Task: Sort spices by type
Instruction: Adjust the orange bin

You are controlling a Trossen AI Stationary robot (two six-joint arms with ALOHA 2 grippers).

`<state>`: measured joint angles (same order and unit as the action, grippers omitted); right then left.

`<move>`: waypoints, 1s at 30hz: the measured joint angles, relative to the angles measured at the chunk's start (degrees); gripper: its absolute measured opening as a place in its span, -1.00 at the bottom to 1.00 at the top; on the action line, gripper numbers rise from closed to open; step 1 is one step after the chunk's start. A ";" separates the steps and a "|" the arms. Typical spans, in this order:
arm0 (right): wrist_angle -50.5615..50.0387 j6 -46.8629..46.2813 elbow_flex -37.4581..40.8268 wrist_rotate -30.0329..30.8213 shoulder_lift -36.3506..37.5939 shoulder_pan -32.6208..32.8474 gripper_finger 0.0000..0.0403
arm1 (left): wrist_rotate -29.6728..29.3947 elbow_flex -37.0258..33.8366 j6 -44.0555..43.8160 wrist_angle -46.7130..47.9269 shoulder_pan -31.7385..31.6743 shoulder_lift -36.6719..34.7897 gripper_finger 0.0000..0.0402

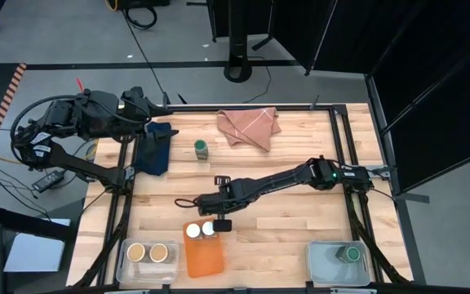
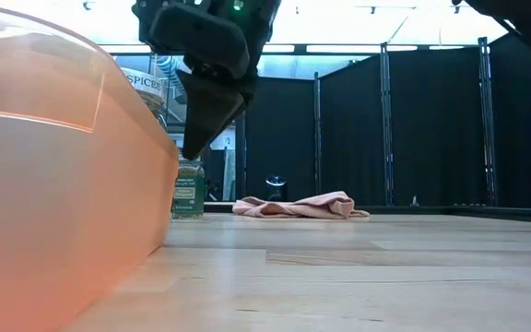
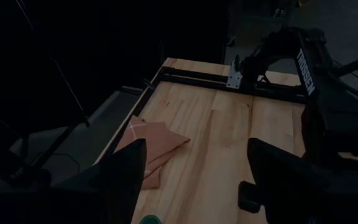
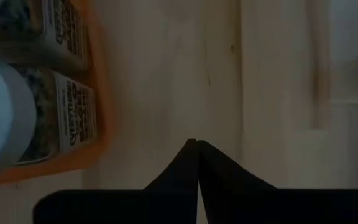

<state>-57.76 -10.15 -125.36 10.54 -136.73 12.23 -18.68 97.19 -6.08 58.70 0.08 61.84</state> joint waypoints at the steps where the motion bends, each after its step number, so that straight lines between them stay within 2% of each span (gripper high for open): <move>1: 0.02 0.06 0.22 -0.16 0.00 0.00 -0.91 | -0.17 0.00 -0.01 0.00 -0.01 0.00 0.42; 13: 3.98 1.79 0.30 -4.66 0.00 0.00 -0.98 | -0.37 0.00 -0.01 0.00 0.00 0.00 0.42; 20: 4.20 1.79 0.30 -4.88 0.00 0.07 -0.99 | -0.38 0.00 -0.15 0.00 -0.02 0.00 0.42; 30: 9.09 1.40 4.19 -6.19 0.00 0.46 -0.99 | -0.38 0.00 -0.18 0.00 -0.01 -0.01 0.42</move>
<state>-48.67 -8.76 -121.16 4.36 -136.73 12.69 -19.06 97.19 -6.26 58.70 0.07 61.84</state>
